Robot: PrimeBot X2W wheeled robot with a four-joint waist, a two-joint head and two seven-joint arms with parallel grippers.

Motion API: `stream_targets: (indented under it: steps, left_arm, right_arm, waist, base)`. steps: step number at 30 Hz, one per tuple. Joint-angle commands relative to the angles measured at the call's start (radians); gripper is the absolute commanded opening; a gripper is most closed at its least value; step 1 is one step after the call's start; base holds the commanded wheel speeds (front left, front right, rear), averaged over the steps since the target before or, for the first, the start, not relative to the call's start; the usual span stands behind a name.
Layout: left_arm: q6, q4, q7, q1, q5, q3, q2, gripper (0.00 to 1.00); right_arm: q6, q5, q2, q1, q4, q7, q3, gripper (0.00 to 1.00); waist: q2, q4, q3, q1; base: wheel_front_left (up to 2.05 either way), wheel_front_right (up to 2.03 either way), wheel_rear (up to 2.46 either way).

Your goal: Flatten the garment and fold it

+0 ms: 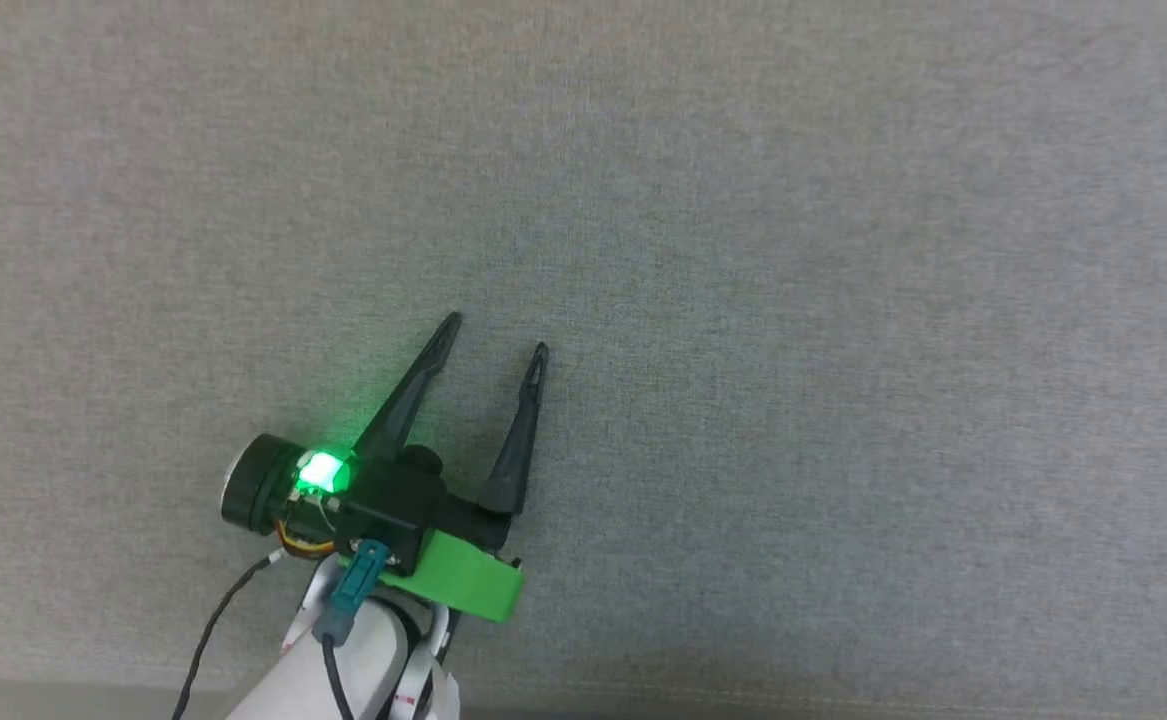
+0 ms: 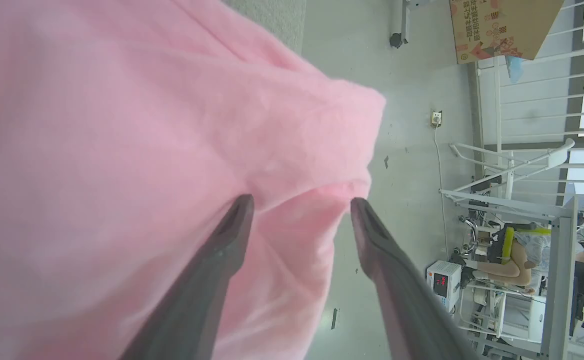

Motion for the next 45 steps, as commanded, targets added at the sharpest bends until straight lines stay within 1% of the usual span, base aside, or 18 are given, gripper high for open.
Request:
stream_targets:
  steps: [1, 4, 6, 10, 14, 16, 20, 22, 23, 26, 30, 33, 37, 39, 41, 45]
  left_arm:
    - [-0.006, 0.012, -0.001, 0.005, 0.0, 0.005, -0.003, 1.0]
    - [-0.007, 0.027, -0.001, 0.019, -0.008, 0.009, -0.009, 1.0]
    - [-0.008, 0.039, -0.001, 0.029, -0.013, 0.011, -0.01, 1.0]
    - [-0.006, 0.061, -0.001, 0.054, -0.028, 0.021, -0.007, 1.0]
    - [0.01, 0.071, 0.003, 0.08, -0.056, 0.047, 0.001, 1.0]
    - [0.021, 0.072, 0.012, 0.095, -0.071, 0.062, 0.01, 1.0]
    - [0.043, 0.067, 0.034, 0.124, -0.083, 0.086, 0.035, 1.0]
    - [0.056, 0.059, 0.047, 0.14, -0.085, 0.095, 0.051, 1.0]
    - [0.062, 0.053, 0.055, 0.155, -0.086, 0.098, 0.062, 1.0]
    - [0.074, 0.042, 0.062, 0.175, -0.084, 0.1, 0.074, 1.0]
    - [0.083, 0.03, 0.073, 0.2, -0.084, 0.096, 0.086, 1.0]
    - [0.091, 0.025, 0.075, 0.214, -0.081, 0.092, 0.091, 1.0]
    - [0.101, 0.025, 0.073, 0.232, -0.086, 0.096, 0.095, 1.0]
    - [0.102, 0.026, 0.071, 0.241, -0.09, 0.097, 0.097, 1.0]
    - [0.105, 0.028, 0.07, 0.25, -0.093, 0.098, 0.099, 1.0]
    - [0.109, 0.029, 0.065, 0.258, -0.094, 0.096, 0.101, 1.0]
  right_arm:
    - [-0.002, -0.016, 0.0, -0.026, -0.018, -0.009, 0.0, 1.0]
    - [-0.002, -0.01, 0.009, -0.064, -0.066, -0.021, 0.022, 1.0]
    - [-0.002, 0.005, 0.019, -0.097, -0.114, -0.027, 0.058, 1.0]
    - [-0.002, 0.056, 0.06, -0.175, -0.217, -0.056, 0.141, 1.0]
    - [-0.002, 0.109, 0.124, -0.22, -0.305, -0.117, 0.225, 1.0]
    - [-0.002, 0.132, 0.17, -0.229, -0.352, -0.156, 0.26, 1.0]
    - [-0.002, 0.136, 0.257, -0.219, -0.425, -0.222, 0.284, 1.0]
    - [-0.002, 0.139, 0.322, -0.193, -0.452, -0.246, 0.277, 1.0]
    - [-0.002, 0.132, 0.376, -0.15, -0.475, -0.269, 0.275, 1.0]
    - [-0.002, 0.115, 0.456, -0.07, -0.512, -0.3, 0.26, 1.0]
    - [-0.002, 0.072, 0.589, 0.063, -0.574, -0.334, 0.217, 1.0]
    - [-0.002, 0.041, 0.697, 0.167, -0.604, -0.346, 0.165, 1.0]
    - [-0.002, 0.006, 0.811, 0.274, -0.627, -0.345, 0.129, 1.0]
    - [-0.002, -0.004, 0.856, 0.313, -0.635, -0.34, 0.124, 1.0]
    - [-0.002, -0.013, 0.882, 0.346, -0.642, -0.333, 0.13, 1.0]
    - [-0.002, -0.032, 0.908, 0.39, -0.642, -0.323, 0.14, 1.0]
  waist:
    - [-0.0001, -0.01, -0.066, -0.0001]
    - [-0.0001, -0.017, -0.13, -0.0001]
    - [-0.0001, -0.022, -0.179, -0.0001]
    - [-0.0001, -0.03, -0.281, -0.0001]
    - [-0.0001, -0.031, -0.368, -0.0001]
    - [-0.0001, -0.03, -0.409, -0.0001]
    - [-0.0001, -0.031, -0.46, -0.0001]
    - [-0.0001, -0.031, -0.483, -0.0001]
    - [-0.0001, -0.029, -0.504, -0.0001]
    - [-0.0001, -0.027, -0.525, -0.0001]
    - [-0.0001, -0.022, -0.549, -0.0001]
    - [-0.0001, -0.014, -0.564, -0.0001]
    - [-0.0001, -0.009, -0.576, -0.0001]
    - [-0.0001, -0.008, -0.583, -0.0001]
    - [-0.0001, -0.008, -0.587, -0.0001]
    - [-0.0001, -0.007, -0.591, -0.0001]
  base:
    - [0.0, 0.0, 0.0]
    - [0.0, 0.0, 0.0]
    - [0.0, 0.0, 0.0]
    - [0.0, 0.0, 0.0]
    - [0.0, 0.0, 0.0]
    - [0.0, 0.0, 0.0]
    - [0.0, 0.0, 0.0]
    - [0.0, 0.0, 0.0]
    - [0.0, 0.0, 0.0]
    - [0.0, 0.0, 0.0]
    - [0.0, 0.0, 0.0]
    - [0.0, 0.0, 0.0]
    - [0.0, 0.0, 0.0]
    - [0.0, 0.0, 0.0]
    - [0.0, 0.0, 0.0]
    - [0.0, 0.0, 0.0]
